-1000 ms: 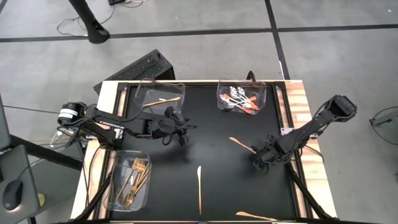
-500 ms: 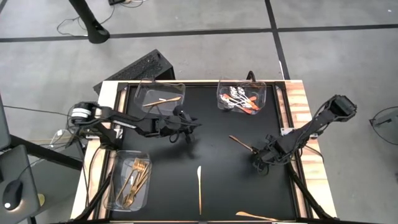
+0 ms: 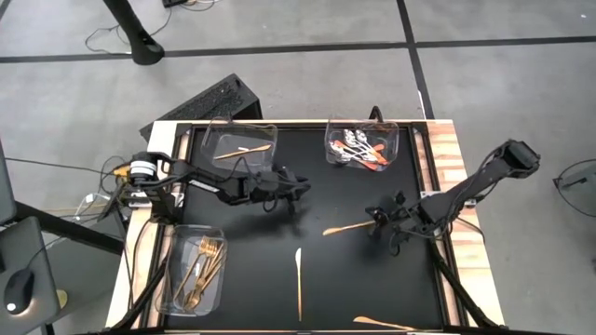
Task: Sort silverware by color (type)
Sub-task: Put the gold table knife into the top left transparent bin
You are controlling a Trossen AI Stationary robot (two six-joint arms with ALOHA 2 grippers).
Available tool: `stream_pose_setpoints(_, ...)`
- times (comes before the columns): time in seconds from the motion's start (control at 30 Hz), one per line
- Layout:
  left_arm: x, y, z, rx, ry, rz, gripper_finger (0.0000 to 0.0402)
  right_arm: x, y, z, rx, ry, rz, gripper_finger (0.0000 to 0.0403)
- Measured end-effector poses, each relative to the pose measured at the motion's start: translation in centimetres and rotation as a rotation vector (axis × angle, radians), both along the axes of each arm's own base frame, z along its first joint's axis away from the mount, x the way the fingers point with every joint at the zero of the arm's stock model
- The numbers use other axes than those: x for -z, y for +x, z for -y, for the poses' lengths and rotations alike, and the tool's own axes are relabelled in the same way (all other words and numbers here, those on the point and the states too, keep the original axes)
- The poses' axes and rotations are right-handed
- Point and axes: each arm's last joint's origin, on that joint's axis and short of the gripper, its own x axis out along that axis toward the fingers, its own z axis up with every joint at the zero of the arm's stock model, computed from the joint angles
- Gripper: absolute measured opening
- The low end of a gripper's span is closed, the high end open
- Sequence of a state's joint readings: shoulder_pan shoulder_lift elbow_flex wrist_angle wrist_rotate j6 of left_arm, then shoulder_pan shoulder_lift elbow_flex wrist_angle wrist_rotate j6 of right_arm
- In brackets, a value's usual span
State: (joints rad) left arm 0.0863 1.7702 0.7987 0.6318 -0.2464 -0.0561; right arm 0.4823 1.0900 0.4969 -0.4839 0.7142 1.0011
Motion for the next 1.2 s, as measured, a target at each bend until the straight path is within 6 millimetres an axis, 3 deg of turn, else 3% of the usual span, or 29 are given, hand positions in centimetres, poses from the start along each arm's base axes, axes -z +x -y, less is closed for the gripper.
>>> stream_pose_setpoints(0.13,-0.7,0.6,0.2,0.130,-0.019,0.055,0.0123,-0.3,0.2,0.9,0.150,0.051,0.087,0.0057)
stream_pose_setpoints(0.33,0.1,2.1,1.1,0.309,-0.022,0.076,0.0123,-0.2,0.1,1.5,0.364,0.327,0.153,0.0114)
stream_pose_setpoints(0.6,1.9,6.5,3.1,0.377,0.027,0.050,0.0123,0.7,-0.5,1.6,0.564,0.479,0.126,0.0190)
stream_pose_setpoints(0.93,2.8,10.7,3.4,0.402,0.044,-0.125,0.0123,2.9,0.8,2.2,0.631,0.453,-0.005,0.0178)
stream_pose_setpoints(1.2,4.0,11.1,2.8,0.419,0.061,-0.199,0.0123,3.7,3.1,2.3,0.427,0.482,-0.036,0.0163)
